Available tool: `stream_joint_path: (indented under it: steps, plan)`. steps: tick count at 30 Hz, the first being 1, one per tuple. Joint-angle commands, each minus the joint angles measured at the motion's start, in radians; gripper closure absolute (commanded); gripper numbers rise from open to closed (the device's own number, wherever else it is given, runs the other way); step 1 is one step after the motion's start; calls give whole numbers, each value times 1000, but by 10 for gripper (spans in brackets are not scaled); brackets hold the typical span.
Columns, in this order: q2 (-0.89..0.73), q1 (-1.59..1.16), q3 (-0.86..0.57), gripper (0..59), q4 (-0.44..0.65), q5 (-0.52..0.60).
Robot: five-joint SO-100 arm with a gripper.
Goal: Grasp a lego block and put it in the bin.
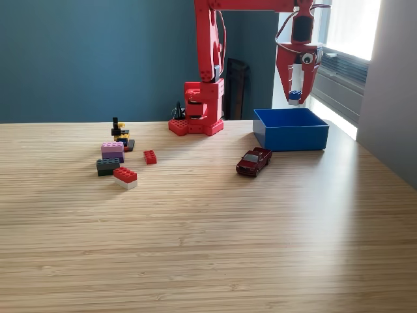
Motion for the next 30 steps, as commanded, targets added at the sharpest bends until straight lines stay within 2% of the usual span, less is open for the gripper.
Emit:
stream_joint_path:
  steps: [1, 2, 4, 9, 11, 14, 17, 30]
  plan:
    - [86, 0, 5, 496, -11, -23]
    - [86, 2, 12, 432, -11, -28]
    - [86, 2, 23, 365, -11, -34]
    - [86, 18, 35, 324, -11, -41]
    - [86, 38, 35, 333, -11, -43]
    - [86, 98, 26, 403, -9, -51]
    - [86, 206, 18, 440, -9, -60]
    - [86, 756, -6, 461, -11, -264]
